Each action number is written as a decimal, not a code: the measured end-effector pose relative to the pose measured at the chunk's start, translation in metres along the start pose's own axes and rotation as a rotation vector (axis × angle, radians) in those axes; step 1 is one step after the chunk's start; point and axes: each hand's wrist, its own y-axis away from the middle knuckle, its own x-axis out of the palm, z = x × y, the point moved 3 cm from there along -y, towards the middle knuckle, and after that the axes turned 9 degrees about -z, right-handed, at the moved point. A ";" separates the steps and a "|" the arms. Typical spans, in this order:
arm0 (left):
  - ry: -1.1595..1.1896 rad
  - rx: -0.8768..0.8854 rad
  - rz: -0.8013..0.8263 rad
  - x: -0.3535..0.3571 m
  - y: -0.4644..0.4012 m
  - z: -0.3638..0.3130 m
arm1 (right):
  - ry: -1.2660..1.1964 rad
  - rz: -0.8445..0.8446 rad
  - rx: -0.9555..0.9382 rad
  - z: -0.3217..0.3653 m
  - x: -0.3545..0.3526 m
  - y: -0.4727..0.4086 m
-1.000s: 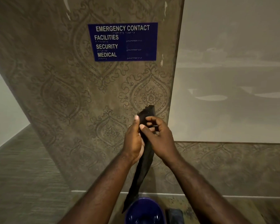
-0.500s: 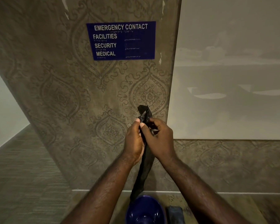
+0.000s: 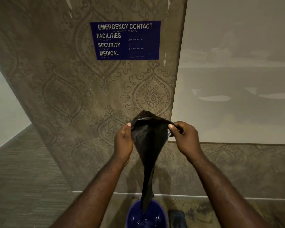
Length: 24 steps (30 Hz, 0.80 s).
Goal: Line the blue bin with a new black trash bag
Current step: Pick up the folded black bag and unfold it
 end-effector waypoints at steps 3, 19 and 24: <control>-0.167 0.058 -0.085 -0.015 -0.011 0.009 | 0.145 0.027 -0.038 -0.019 -0.017 -0.012; -0.137 -0.094 -0.282 -0.042 -0.011 0.047 | 0.209 -0.032 -0.208 -0.050 -0.035 0.002; -0.136 -0.022 -0.308 -0.048 -0.017 0.039 | 0.319 -0.100 -0.112 -0.086 -0.043 0.011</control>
